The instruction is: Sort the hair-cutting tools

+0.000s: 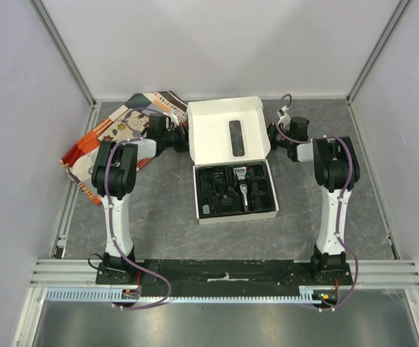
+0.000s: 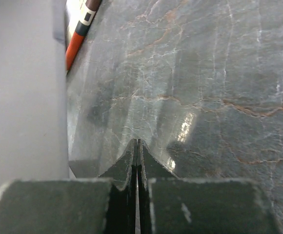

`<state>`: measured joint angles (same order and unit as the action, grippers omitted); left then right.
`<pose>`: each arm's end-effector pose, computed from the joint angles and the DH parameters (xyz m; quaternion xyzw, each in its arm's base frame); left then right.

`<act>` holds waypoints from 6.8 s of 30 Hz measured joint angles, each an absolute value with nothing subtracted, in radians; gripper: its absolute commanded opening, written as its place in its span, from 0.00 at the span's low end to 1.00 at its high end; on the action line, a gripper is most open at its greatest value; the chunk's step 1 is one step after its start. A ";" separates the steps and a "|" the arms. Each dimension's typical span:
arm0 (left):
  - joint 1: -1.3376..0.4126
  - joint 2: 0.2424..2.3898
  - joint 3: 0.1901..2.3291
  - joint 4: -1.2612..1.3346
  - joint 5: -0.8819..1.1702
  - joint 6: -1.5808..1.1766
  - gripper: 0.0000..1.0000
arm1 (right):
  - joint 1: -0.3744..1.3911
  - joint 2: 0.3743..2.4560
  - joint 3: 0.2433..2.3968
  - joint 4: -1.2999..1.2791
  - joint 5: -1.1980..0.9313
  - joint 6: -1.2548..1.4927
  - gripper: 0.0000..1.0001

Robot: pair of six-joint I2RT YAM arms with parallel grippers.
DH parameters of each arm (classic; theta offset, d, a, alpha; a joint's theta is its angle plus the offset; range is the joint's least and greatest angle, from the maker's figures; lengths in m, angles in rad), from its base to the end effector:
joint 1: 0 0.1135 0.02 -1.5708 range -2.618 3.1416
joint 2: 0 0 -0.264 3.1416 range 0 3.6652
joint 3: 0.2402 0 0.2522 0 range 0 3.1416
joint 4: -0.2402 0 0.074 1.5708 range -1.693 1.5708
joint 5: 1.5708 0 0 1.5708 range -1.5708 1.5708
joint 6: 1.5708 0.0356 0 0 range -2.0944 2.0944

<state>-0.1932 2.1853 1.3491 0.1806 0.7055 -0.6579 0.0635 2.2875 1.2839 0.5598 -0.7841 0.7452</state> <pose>0.4481 -0.1112 0.1260 -0.0453 0.8544 -0.4535 0.2497 0.4627 0.0546 0.0956 0.0688 0.8045 0.4912 0.3267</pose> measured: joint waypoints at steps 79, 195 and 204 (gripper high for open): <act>-0.295 1.426 0.820 -0.101 0.496 -0.614 0.02 | 0.142 1.333 0.802 -0.091 -0.246 0.348 0.00; -0.698 1.052 0.672 -0.321 0.034 -0.681 0.02 | 0.408 0.803 0.541 -0.369 0.193 0.601 0.00; -0.698 1.031 0.690 -0.478 -0.080 -0.688 0.02 | 0.408 0.853 0.543 -0.405 0.307 0.591 0.00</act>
